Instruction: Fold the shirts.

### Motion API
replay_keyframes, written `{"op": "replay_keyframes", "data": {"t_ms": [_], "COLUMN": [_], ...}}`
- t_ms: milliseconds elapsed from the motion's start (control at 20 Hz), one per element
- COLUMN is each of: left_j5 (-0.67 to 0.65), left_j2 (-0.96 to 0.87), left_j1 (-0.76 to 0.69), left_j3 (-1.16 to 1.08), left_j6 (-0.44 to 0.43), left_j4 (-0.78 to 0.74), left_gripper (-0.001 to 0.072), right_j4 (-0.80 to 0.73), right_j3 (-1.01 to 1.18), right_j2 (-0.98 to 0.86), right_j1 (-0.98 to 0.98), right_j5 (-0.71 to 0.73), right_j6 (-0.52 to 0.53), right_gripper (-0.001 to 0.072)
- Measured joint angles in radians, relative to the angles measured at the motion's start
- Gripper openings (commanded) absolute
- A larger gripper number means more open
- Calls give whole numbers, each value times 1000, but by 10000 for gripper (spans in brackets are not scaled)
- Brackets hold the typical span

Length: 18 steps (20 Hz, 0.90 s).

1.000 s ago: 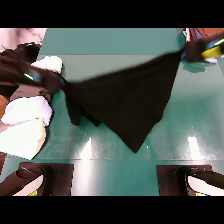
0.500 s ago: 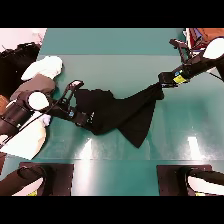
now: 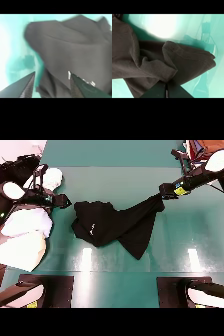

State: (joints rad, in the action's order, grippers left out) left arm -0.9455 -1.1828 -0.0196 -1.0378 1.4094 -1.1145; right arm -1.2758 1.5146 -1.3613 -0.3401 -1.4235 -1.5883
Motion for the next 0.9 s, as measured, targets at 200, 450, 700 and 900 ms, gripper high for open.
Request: {"op": "replay_keyframes", "data": {"t_ms": [200, 450, 700, 900], "left_j5": [40, 69, 69, 61], "left_j2": [-199, -372, -399, -238], "left_j1": [39, 48, 57, 89], "left_j3": [-16, -76, -167, -293], "left_j6": [-43, -82, -96, -113], "left_j4": [135, 305, 353, 338], "left_gripper": [507, 272, 24, 25], "right_j4": [0, 0, -6, -19], "right_j3": [0, 0, 0, 53], "right_j2": [1, 1, 16, 106], "right_j1": [0, 0, 1, 38], "right_j5": [5, 6, 22, 73], "right_j6": [0, 0, -1, -1], "right_gripper": [14, 14, 14, 13]}}
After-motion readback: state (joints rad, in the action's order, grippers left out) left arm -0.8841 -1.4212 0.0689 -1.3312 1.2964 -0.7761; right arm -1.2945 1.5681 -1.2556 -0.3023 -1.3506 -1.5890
